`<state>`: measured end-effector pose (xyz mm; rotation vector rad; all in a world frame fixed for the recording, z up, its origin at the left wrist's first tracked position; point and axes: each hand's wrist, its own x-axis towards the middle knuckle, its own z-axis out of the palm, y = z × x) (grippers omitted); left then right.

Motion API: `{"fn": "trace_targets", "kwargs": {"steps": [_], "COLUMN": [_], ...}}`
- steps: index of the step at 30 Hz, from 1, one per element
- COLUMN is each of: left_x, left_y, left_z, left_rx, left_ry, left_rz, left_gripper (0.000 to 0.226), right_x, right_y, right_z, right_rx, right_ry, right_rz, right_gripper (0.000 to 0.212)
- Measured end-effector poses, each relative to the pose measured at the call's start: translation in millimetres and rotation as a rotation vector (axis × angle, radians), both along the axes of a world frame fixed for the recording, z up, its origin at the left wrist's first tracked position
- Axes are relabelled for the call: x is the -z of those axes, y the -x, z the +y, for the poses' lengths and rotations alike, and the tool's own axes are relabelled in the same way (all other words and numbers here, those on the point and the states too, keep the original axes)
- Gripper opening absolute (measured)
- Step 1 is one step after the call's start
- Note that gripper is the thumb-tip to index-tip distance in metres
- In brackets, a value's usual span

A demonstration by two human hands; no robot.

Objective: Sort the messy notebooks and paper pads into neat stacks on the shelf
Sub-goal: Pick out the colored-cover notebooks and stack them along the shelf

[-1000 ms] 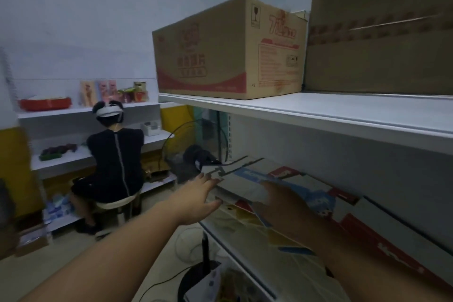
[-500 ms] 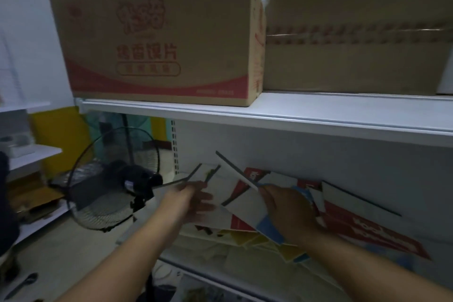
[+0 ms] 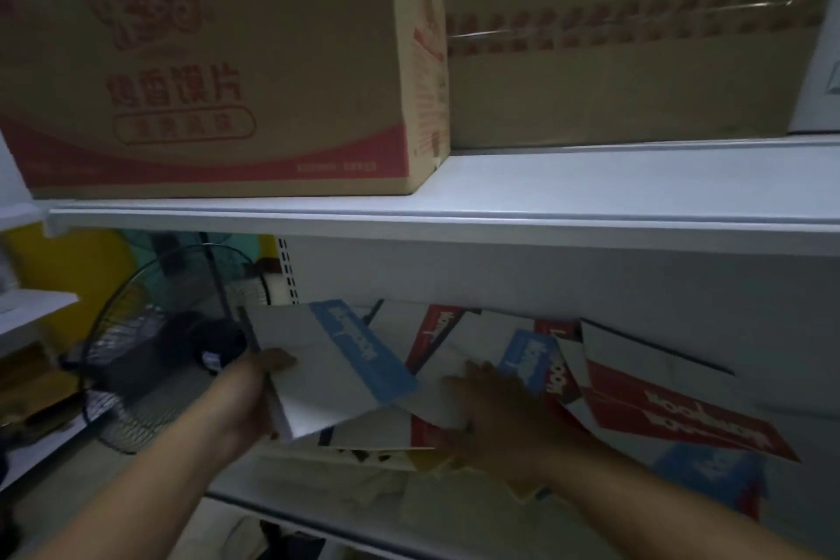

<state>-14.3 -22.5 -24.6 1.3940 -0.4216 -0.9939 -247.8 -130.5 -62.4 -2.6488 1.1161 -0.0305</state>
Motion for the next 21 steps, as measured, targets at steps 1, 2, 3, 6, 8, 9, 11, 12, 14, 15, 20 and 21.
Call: {"fn": "trace_targets", "kwargs": {"steps": [1, 2, 3, 6, 8, 9, 11, 12, 14, 15, 20, 21], "left_x": [-1, -1, -2, 0, 1, 0, 0, 1, 3, 5, 23, 24], "left_y": [-4, -8, -10, -16, -20, -21, -22, -22, -21, -21, -48, -56], "left_z": [5, 8, 11, 14, 10, 6, -5, -11, -21, -23, -20, -17], "left_rx": [0.042, 0.070, 0.082, 0.056, 0.064, 0.082, 0.120, 0.147, 0.235, 0.266, 0.215, 0.201], "left_ry": [-0.046, -0.071, -0.083, -0.070, -0.099, -0.109, -0.076, -0.063, -0.033, -0.009, 0.051, 0.044], "left_rz": [-0.017, -0.036, -0.050, -0.057, -0.058, -0.061, -0.072, -0.080, -0.038, -0.012, -0.019, -0.004], "left_gripper": [0.021, 0.017, 0.016, 0.020, 0.020, 0.021, 0.029, 0.038, 0.053, 0.050, 0.018, 0.014], "right_x": [0, -2, -4, -5, -8, -11, -10, -7, -4, -2, 5, 5], "right_y": [2, 4, 5, 7, 5, 3, -7, -16, -35, -43, -70, -73], "right_z": [-2, -2, -2, 3, 8, 10, 8, 11, 17, 20, 15, 13], "right_rx": [-0.027, -0.055, -0.075, -0.070, -0.022, -0.037, -0.137, -0.226, -0.435, -0.508, -0.154, -0.043], "right_ry": [-0.012, -0.017, -0.002, 0.154, 0.265, 0.357, 0.568, 0.636, 0.651, 0.624, 0.126, 0.047], "right_rz": [-0.039, -0.070, -0.098, -0.308, -0.546, -0.627, -0.665, -0.646, -0.558, -0.514, -0.561, -0.585], "right_gripper": [0.061, 0.055, 0.051, 0.041, 0.038, 0.035, 0.037, 0.040, 0.032, 0.030, 0.048, 0.048]}}
